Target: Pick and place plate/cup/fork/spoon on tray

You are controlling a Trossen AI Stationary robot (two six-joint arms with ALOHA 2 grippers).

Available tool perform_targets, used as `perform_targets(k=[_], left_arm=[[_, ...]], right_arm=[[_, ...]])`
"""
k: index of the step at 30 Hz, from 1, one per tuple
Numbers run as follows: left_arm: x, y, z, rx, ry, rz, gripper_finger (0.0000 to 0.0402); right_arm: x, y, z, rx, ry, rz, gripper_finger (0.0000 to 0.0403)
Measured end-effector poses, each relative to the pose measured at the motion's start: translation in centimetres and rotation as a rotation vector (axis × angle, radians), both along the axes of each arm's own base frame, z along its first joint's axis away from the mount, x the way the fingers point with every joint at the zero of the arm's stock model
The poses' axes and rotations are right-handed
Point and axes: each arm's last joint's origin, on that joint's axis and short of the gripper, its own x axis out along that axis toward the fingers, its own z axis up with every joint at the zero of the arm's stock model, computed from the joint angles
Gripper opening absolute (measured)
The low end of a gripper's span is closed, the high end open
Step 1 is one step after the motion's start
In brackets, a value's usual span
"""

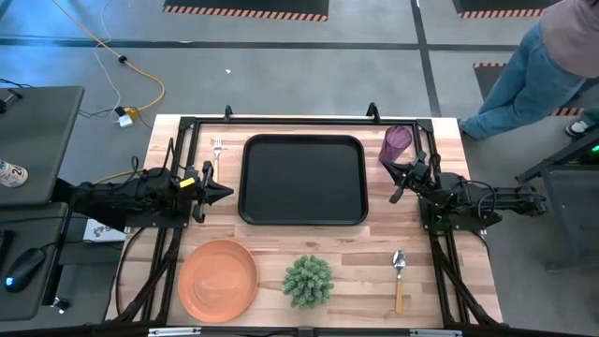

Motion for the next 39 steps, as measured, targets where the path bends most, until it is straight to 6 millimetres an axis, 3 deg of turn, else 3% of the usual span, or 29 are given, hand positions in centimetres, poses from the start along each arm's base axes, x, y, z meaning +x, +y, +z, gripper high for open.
perform_targets(k=[39], left_arm=[[0.00,0.03,0.11,0.000,-0.013,0.010,0.0001]], right_arm=[[0.00,0.00,0.00,0.000,0.000,0.000,0.0000]])
